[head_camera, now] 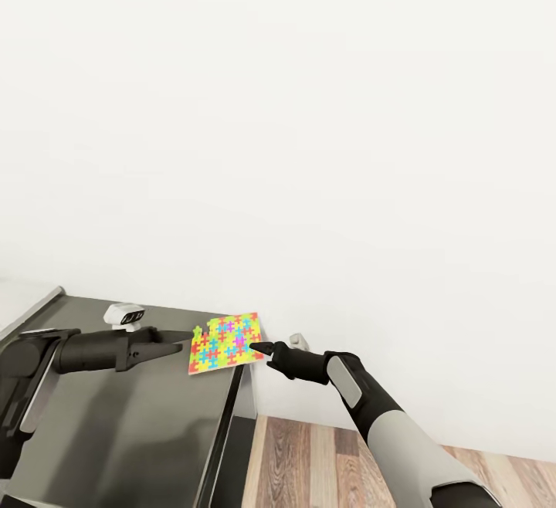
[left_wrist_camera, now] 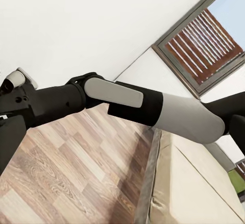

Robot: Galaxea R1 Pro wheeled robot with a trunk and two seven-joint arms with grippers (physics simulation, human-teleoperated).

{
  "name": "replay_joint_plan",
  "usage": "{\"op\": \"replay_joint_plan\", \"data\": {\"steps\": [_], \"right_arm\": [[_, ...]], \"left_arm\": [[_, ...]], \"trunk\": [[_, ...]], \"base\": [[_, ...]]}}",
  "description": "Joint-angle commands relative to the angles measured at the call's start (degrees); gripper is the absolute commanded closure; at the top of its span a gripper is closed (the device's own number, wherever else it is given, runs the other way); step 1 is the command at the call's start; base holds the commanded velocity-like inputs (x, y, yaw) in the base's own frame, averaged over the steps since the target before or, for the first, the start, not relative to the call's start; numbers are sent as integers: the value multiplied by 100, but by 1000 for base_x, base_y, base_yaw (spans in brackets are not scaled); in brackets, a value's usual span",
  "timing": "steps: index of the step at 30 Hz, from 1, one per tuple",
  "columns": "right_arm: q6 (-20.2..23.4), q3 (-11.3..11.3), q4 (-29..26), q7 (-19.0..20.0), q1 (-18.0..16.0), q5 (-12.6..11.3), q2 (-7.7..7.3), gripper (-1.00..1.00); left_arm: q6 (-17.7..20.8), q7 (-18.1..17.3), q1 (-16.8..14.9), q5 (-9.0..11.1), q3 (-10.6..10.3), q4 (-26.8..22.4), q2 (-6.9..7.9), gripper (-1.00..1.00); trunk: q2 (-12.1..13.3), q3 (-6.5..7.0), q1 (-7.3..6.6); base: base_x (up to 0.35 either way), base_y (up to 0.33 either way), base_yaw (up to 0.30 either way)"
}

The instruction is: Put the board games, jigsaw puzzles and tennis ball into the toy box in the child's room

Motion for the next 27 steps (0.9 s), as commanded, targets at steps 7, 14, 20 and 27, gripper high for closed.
{"op": "replay_joint_plan", "data": {"steps": [7,14,20,27], "right_arm": [[25,3,-3,1,-3,-13,0,-100],[25,3,-3,1,-3,-14,0,-100],[25,6,-3,1,-3,-13,0,-100],[24,6,-3,1,-3,-13,0,-100]], "left_arm": [[61,-22,-3,-1,3,-1,6,-100],[61,-22,-3,-1,8,-1,9,-100],[53,-22,-3,-1,34,-1,7,-100],[52,-22,-3,-1,76,-2,-5,-100]], "trunk": [[-4,-6,0],[-4,-6,0],[-4,-6,0],[-4,-6,0]], "base": [[0,0,0],[0,58,0],[0,61,0],[0,4,0]]}}
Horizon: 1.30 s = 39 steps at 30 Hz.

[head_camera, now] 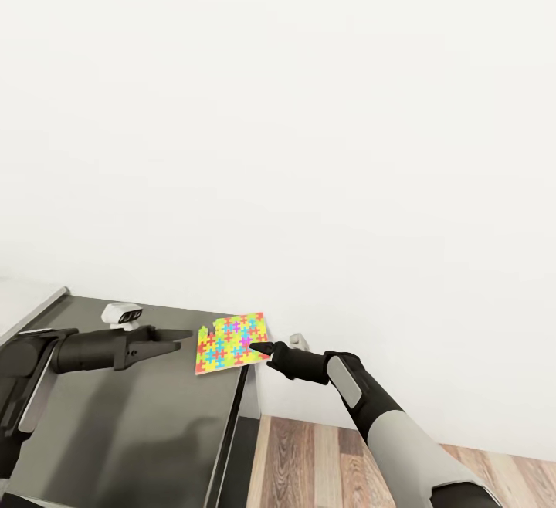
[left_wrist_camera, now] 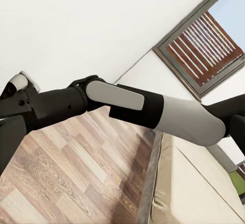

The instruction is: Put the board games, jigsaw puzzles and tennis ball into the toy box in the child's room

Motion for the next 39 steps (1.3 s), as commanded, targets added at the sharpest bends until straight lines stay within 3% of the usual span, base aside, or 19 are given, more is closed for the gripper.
{"op": "replay_joint_plan", "data": {"steps": [1,8,9,12,28,34,39], "right_arm": [[25,1,-2,1,-3,-11,0,-100],[26,1,-5,1,-3,-13,0,-100],[26,0,-4,1,-3,-14,0,100],[26,-3,-5,1,-3,-10,0,100],[26,-2,-38,8,-3,-14,0,100],[18,2,-45,351,-3,-7,-36,100],[17,2,-42,415,-3,-7,-50,100]], "left_arm": [[61,-22,-3,-2,0,-1,1,-100],[61,-22,-3,-2,1,0,4,-100],[61,-22,-3,-2,1,0,6,-100],[63,-22,-3,-2,5,0,13,-100],[169,-22,-3,-2,10,0,21,-100],[175,-22,-20,-4,-15,0,15,-100],[223,-22,-48,-9,-40,0,2,-100]], "trunk": [[-3,-5,0],[-3,-5,0],[-3,-5,0],[-3,-5,0],[639,282,-352],[880,390,-483],[1080,479,-593]], "base": [[0,0,0],[0,0,0],[0,0,0],[0,0,0],[0,0,0],[0,0,0],[-174,0,0]]}}
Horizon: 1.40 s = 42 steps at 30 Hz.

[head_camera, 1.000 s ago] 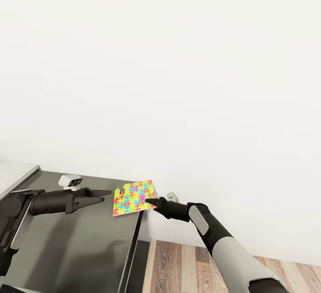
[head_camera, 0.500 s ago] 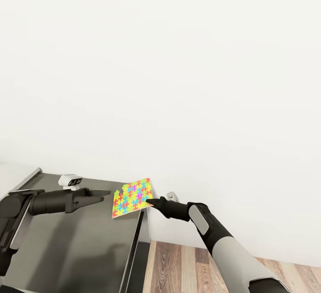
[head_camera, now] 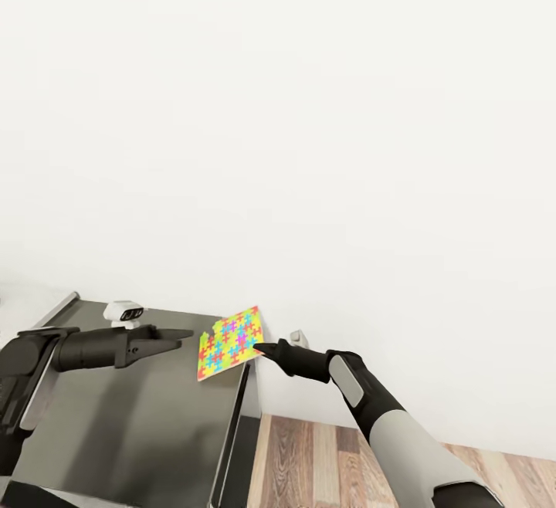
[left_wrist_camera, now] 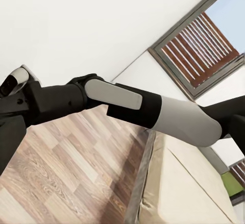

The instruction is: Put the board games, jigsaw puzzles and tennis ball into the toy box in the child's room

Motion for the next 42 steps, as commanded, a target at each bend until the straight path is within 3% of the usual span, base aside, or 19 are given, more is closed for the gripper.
{"op": "replay_joint_plan", "data": {"steps": [1,24,29,35,38,42], "right_arm": [[32,2,-3,4,-3,-25,-5,100],[31,-42,-278,12,41,-59,-57,100],[39,-48,-278,278,72,-92,-69,100],[33,-51,-279,332,90,-99,-88,100],[38,-52,-278,365,99,-115,-114,100],[39,-60,-278,387,114,-121,-267,100]], "left_arm": [[63,-22,-6,-3,-3,-1,1,-100],[49,-22,-18,-13,-22,-1,-6,-100],[48,-22,-19,-13,-22,-1,-3,-100],[47,-22,-21,-15,-22,-1,-7,-100],[48,-22,-26,-20,-13,-1,2,-100],[44,-22,-28,-43,11,-1,24,-100]], "trunk": [[38,13,-24],[961,426,-529],[1161,516,-639],[1402,623,-771],[1522,677,-837],[1683,749,-925]], "base": [[-85,0,0],[-39,0,0],[-1,0,0],[-154,0,0],[-40,0,0],[-8,0,0]]}}
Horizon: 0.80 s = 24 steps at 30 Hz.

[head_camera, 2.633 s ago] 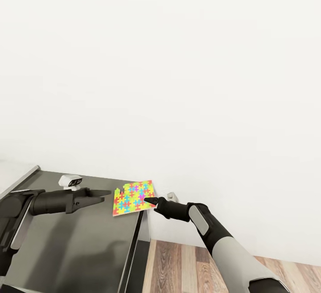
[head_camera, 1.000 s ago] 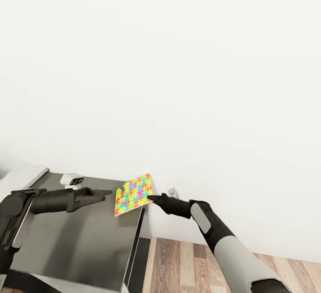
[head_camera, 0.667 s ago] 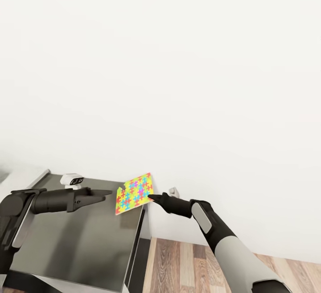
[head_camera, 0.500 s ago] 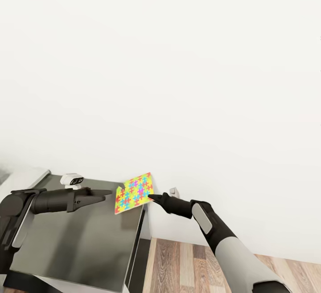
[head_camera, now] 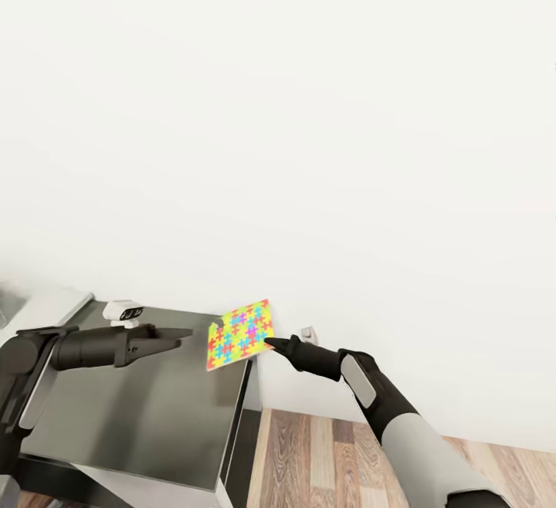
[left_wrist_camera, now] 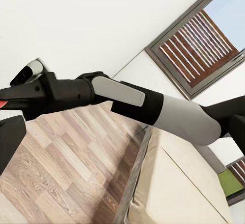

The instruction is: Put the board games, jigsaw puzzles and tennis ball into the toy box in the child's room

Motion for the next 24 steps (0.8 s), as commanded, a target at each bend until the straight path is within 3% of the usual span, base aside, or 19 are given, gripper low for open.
{"op": "replay_joint_plan", "data": {"steps": [1,13,17,20,24], "right_arm": [[40,4,-2,34,-1,-38,-57,100],[30,-16,-2,1336,-30,-43,-996,100],[-129,-40,-3,1934,-25,-39,-1075,100],[-442,-40,-2,2025,-24,-45,-1076,100],[-543,-38,-2,2043,-23,-47,-1066,100]], "left_arm": [[59,-22,-3,-8,6,-1,8,-100],[39,-22,-4,-44,36,8,30,-100],[31,-22,-4,-44,36,8,32,-100],[30,-22,-4,-47,36,8,31,-100],[30,-22,-4,-52,36,8,37,-100]], "trunk": [[37,12,-22],[519,230,-286],[679,326,-374],[799,402,-439],[960,500,-527]], "base": [[-2,0,0],[0,0,0],[0,0,77],[0,0,176],[0,0,220]]}}
